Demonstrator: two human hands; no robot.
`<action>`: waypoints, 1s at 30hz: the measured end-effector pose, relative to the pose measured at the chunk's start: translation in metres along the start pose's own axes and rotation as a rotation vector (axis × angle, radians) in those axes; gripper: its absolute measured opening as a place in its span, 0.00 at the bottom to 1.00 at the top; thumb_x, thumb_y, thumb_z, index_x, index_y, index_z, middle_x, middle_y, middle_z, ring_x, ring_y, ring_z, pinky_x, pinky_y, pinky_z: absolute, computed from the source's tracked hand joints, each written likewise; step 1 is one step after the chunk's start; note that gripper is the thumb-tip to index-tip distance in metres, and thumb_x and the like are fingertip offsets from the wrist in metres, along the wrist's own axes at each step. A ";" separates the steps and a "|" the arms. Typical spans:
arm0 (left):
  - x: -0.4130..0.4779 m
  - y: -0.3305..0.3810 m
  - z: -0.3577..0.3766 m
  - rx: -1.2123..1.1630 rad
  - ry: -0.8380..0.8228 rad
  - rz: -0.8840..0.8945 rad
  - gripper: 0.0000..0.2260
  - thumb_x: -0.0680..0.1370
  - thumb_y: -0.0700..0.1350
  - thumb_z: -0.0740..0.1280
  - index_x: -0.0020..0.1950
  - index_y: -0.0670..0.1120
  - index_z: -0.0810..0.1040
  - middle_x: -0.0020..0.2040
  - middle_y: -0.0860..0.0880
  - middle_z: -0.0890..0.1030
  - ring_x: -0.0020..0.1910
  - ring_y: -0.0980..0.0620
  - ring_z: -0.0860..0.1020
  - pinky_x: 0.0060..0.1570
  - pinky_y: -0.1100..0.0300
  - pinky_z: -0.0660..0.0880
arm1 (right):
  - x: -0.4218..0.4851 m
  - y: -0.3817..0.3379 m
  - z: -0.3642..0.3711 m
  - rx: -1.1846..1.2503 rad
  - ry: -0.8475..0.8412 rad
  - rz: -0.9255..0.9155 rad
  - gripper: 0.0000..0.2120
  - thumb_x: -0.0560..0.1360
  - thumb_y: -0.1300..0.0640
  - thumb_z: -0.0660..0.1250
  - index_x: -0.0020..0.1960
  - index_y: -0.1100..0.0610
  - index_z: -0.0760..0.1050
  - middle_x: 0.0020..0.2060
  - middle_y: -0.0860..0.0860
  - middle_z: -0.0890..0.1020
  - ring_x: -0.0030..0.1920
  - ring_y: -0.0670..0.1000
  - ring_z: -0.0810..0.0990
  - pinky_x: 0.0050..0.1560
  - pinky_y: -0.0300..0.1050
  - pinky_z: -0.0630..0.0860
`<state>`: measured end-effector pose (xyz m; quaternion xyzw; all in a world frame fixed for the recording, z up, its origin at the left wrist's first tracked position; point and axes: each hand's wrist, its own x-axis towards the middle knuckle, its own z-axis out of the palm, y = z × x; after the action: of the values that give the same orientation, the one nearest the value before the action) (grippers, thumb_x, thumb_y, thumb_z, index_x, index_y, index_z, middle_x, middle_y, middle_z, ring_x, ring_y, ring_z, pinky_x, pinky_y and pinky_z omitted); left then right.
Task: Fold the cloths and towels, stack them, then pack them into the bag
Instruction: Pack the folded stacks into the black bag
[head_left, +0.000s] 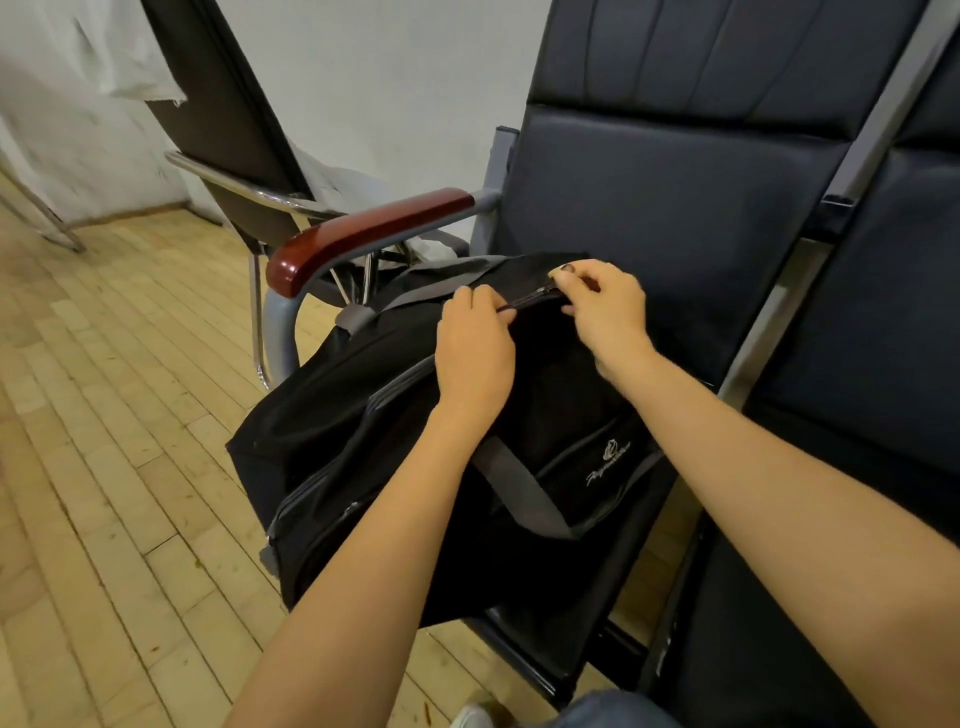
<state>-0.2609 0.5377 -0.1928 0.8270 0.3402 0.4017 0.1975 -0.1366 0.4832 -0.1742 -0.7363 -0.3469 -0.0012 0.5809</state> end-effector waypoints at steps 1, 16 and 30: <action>-0.006 -0.002 -0.002 -0.064 0.037 -0.007 0.07 0.81 0.43 0.61 0.53 0.41 0.76 0.51 0.47 0.75 0.53 0.48 0.71 0.53 0.58 0.67 | 0.009 0.005 -0.005 0.051 0.058 0.056 0.06 0.74 0.55 0.67 0.44 0.55 0.82 0.45 0.51 0.83 0.48 0.51 0.81 0.56 0.53 0.77; 0.046 0.056 0.071 0.272 -0.137 0.145 0.17 0.80 0.52 0.62 0.63 0.43 0.70 0.62 0.44 0.72 0.60 0.44 0.70 0.55 0.54 0.66 | 0.059 0.031 -0.053 -0.130 0.111 -0.095 0.09 0.78 0.57 0.65 0.53 0.57 0.82 0.49 0.49 0.78 0.49 0.47 0.79 0.53 0.38 0.74; 0.055 0.050 0.085 -0.195 0.013 0.105 0.07 0.81 0.48 0.61 0.48 0.45 0.73 0.47 0.52 0.74 0.44 0.53 0.73 0.42 0.55 0.72 | 0.115 0.080 -0.063 0.445 0.167 0.482 0.03 0.73 0.63 0.71 0.44 0.56 0.82 0.40 0.50 0.83 0.42 0.49 0.81 0.44 0.40 0.77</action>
<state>-0.1481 0.5383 -0.1844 0.8179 0.2571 0.4481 0.2534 0.0168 0.4809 -0.1758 -0.6495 -0.1058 0.1515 0.7376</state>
